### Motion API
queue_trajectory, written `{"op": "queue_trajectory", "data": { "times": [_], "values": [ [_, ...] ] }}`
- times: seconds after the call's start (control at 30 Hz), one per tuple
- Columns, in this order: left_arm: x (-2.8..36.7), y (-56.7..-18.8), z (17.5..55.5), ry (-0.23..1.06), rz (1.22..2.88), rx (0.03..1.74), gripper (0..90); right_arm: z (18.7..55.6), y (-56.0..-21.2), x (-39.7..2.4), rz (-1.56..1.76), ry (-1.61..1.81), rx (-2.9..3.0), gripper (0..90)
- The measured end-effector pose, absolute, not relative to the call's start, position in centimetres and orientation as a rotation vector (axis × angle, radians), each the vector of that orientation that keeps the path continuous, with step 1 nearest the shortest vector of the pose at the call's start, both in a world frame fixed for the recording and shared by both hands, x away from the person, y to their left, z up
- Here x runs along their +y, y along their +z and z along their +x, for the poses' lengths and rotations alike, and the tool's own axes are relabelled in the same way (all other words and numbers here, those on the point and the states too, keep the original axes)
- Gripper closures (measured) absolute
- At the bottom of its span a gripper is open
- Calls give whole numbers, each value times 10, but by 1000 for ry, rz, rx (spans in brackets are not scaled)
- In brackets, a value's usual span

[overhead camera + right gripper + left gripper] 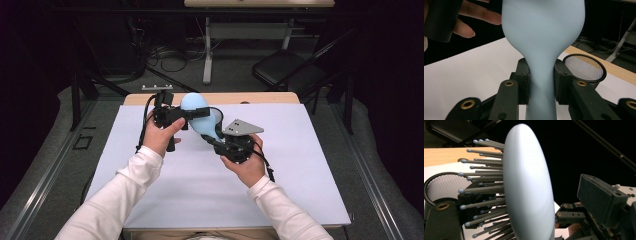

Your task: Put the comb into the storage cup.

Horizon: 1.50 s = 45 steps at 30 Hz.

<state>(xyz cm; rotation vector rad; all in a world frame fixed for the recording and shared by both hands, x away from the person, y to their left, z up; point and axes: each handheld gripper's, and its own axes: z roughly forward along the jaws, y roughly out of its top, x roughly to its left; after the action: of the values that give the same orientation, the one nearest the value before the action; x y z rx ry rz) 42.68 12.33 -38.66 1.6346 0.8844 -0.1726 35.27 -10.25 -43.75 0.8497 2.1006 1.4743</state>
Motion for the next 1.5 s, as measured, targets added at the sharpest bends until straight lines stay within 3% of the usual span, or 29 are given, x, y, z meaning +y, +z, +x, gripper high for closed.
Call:
{"op": "queue_trajectory", "data": {
  "times": [0.5, 0.93, 1.5],
  "values": [
    [127, -386, 429, -202, 1671, 910, 193, 352, -439, -103, 832, 1469, 2112, 695],
    [132, -386, 431, -246, 1671, 917, 304, 351, -441, -103, 827, 1472, 2125, 695],
    [139, -388, 433, -333, 1628, 967, 380, 351, -443, -103, 807, 1485, 2131, 695]
  ]
}}
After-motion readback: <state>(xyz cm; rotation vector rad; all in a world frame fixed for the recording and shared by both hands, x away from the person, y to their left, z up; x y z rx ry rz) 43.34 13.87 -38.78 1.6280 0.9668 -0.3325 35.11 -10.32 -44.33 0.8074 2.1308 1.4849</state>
